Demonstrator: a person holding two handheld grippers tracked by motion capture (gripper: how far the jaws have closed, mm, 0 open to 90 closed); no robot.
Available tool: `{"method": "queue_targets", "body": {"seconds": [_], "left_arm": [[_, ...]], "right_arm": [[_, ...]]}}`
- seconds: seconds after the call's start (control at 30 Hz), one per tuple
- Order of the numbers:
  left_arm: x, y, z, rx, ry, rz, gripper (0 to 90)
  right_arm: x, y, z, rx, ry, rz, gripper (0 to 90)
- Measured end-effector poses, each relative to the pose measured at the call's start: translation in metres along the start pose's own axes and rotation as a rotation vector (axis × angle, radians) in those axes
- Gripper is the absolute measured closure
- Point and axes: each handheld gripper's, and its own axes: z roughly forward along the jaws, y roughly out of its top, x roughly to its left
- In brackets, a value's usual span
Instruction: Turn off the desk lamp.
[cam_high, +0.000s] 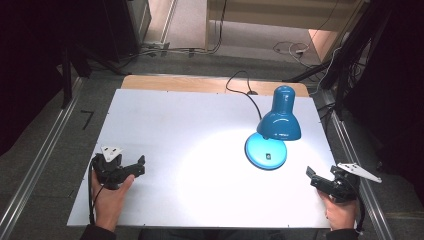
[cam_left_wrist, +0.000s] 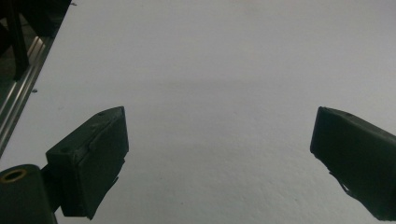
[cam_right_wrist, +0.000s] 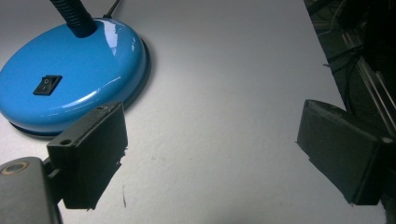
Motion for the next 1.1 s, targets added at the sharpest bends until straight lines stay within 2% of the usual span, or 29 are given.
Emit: {"method": "queue_targets", "body": {"seconds": [0.13, 0.23, 0.53, 1.1], "left_arm": [[0.004, -0.002, 0.0, 0.028, 0.012, -0.025, 4.9], [0.006, -0.002, -0.002, 0.009, 0.012, -0.042, 4.9], [0.005, -0.002, -0.003, -0.005, 0.011, -0.03, 4.9], [0.005, -0.002, -0.004, -0.019, 0.014, -0.04, 4.9]], "right_arm": [[0.003, 0.0, 0.001, 0.003, 0.008, -0.007, 7.1], [0.007, 0.001, 0.003, 0.006, 0.014, -0.02, 7.1], [0.013, 0.004, 0.004, 0.0, 0.028, -0.031, 7.1], [0.025, 0.008, 0.01, -0.001, 0.045, -0.047, 7.1]]}}
